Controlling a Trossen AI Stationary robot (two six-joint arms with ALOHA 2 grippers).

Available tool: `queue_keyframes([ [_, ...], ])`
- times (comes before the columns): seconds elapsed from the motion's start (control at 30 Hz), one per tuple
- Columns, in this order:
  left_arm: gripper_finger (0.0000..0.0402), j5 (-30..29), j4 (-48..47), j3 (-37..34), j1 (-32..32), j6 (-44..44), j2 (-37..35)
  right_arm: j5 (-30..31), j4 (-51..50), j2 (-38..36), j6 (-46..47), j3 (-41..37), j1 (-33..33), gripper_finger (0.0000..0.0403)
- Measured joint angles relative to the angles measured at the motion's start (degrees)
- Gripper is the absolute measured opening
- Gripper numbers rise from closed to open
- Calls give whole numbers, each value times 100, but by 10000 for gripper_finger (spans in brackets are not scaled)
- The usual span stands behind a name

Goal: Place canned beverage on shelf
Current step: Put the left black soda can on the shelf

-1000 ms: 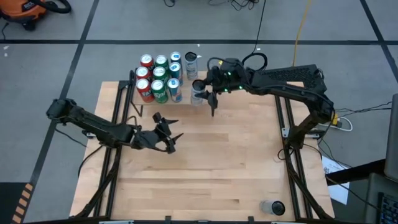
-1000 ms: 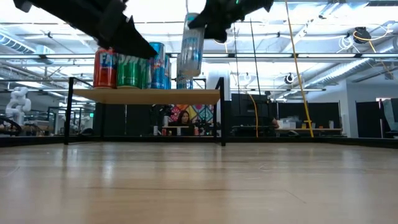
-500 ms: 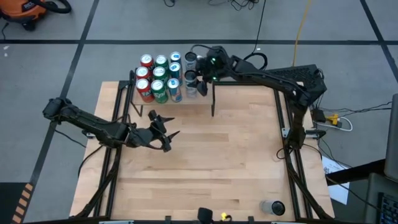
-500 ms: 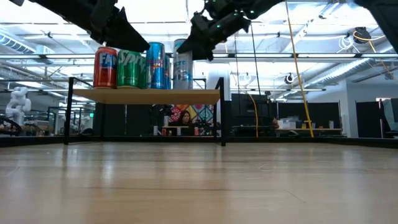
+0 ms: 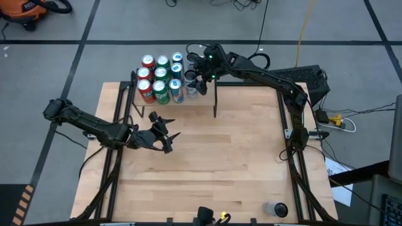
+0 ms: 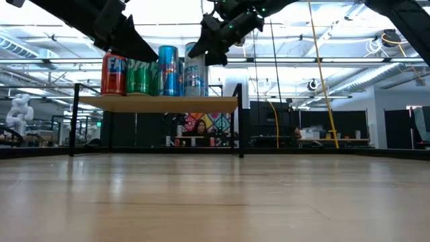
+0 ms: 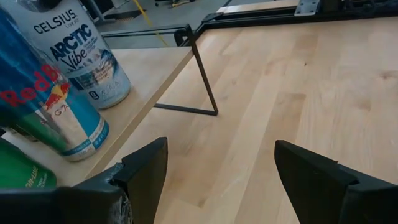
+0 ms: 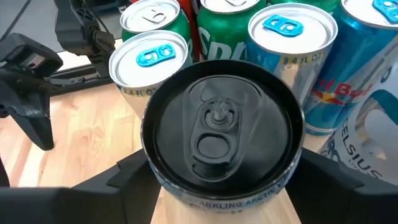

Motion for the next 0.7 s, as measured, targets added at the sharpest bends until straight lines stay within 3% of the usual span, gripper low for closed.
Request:
queue_keyframes([
  [0.4, 286, -70, 1, 0, 0, -2, 0, 62, -92, -81, -336, -19, -8, 301],
  [0.7, 286, -158, 0, 0, 0, 0, 0, 454, -332, -587, -389, -22, 13, 301],
])
